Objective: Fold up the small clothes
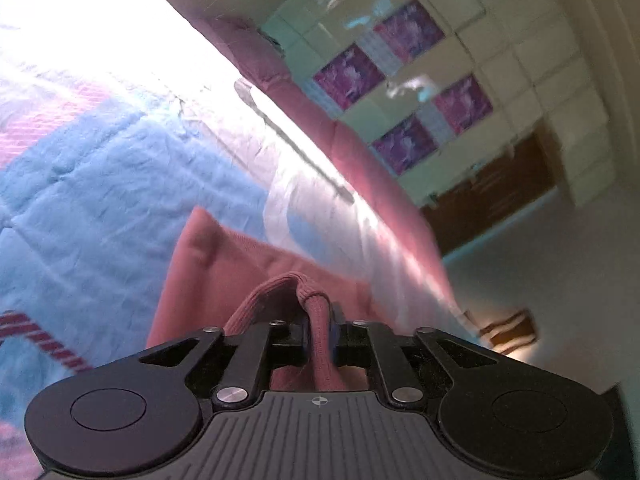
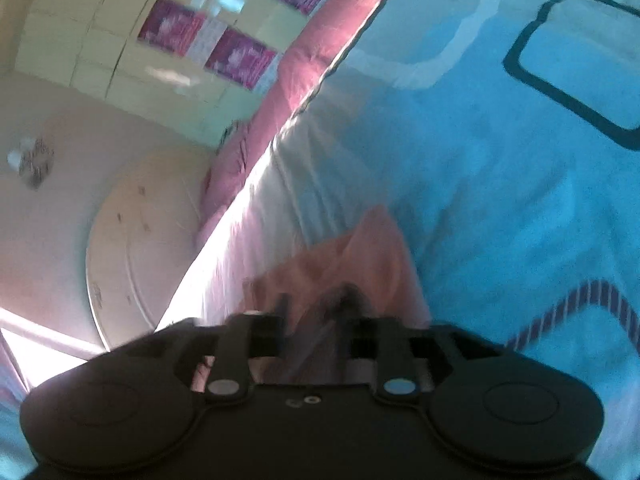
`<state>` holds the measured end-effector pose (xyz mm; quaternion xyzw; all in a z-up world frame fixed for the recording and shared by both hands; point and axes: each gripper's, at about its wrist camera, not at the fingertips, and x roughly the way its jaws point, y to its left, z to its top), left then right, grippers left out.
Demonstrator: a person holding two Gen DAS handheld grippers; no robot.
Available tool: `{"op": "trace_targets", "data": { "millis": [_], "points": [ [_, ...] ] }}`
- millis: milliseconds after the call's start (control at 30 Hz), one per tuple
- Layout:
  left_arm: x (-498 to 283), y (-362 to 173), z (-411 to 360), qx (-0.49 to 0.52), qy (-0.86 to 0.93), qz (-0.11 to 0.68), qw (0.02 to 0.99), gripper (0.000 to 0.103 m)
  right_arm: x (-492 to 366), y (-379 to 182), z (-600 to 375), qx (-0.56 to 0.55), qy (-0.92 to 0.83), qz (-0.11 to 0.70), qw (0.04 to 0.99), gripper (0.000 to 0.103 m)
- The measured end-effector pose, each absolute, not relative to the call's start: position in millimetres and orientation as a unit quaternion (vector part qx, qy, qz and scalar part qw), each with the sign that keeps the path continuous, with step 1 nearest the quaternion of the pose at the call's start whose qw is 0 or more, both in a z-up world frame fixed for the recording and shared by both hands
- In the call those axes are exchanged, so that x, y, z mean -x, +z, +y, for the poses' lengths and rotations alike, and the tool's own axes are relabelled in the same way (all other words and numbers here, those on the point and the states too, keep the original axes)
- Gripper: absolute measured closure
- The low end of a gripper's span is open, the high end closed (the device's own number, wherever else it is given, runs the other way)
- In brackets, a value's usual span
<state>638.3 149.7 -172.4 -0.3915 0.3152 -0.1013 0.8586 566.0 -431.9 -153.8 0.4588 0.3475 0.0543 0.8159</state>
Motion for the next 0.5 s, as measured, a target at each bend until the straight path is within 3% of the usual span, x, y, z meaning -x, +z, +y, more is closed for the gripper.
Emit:
{"op": "trace_targets", "data": {
  "millis": [33,67,133,300,500],
  "points": [
    [-637.3,-169.6,153.2,0.392,-0.098,0.299,0.864,0.049,-564.3,-152.1,-436.6,-0.464,0.053,0.330,0.820,0.041],
    [-633.3,-166.6,157.6,0.381,-0.090,0.286,0.875,0.031,-562.7,-148.4,-440.0,-0.459,0.055,0.313,0.829,0.040],
    [-636.6,-159.0,160.2,0.347,-0.085,0.276,0.892,0.030,-563.7,-142.3,-444.6,-0.442,0.064,0.308,0.840,0.044],
    [-670.4,-155.1,141.2,0.212,-0.117,0.337,0.910,0.031,-581.3,-125.3,-413.1,-0.283,0.096,0.352,0.887,0.057],
    [-706.2,-168.0,103.8,0.088,-0.135,0.393,0.905,0.044,-605.9,-129.5,-372.7,-0.130,0.104,0.399,0.902,0.062]
  ]
}}
